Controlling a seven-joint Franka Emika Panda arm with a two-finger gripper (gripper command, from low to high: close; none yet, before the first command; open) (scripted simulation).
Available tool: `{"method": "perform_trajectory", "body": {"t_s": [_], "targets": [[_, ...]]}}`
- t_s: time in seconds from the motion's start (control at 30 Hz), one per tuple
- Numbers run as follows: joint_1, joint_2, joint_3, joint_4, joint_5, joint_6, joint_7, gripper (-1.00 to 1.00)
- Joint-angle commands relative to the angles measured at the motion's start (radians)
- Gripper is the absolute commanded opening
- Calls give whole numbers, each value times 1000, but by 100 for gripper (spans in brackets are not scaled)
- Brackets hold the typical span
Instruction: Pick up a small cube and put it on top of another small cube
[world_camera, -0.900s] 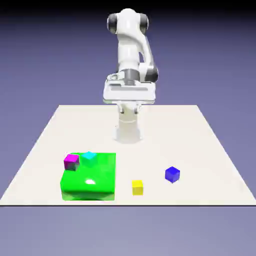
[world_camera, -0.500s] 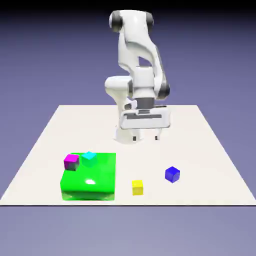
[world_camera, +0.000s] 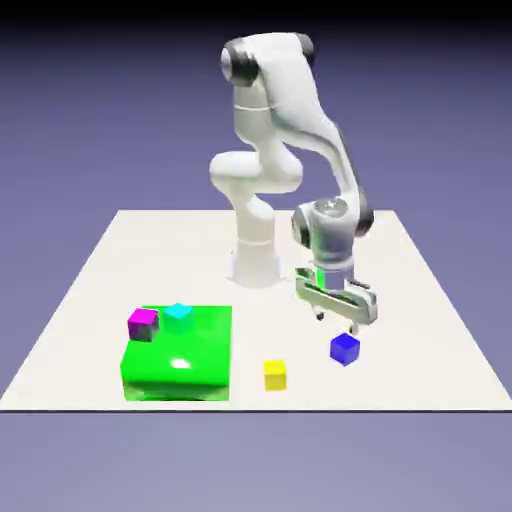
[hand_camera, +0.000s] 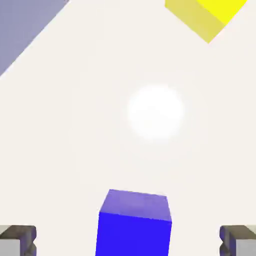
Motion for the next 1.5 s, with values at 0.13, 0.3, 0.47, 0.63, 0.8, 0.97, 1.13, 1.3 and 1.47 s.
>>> {"method": "perform_trajectory", "body": {"t_s": [0.13,0.3,0.47,0.63,0.8,0.97,1.13,1.3,1.47], "targets": [[97,145,-104,21,-81,123,53,0],[145,218,-156,32,-121,185,80,-100],[25,37,-26,5,-20,31,14,-100],[-37,-21,-72,36,1,-62,-51,-100],[-131,-73,-254,125,2,-215,-180,-100],[-225,-125,-435,214,4,-369,-309,-100],[-319,-177,-616,303,6,-523,-438,-100],[-347,-192,-671,329,6,-570,-477,-100],[-345,-141,-664,293,26,-483,-492,-100]]}}
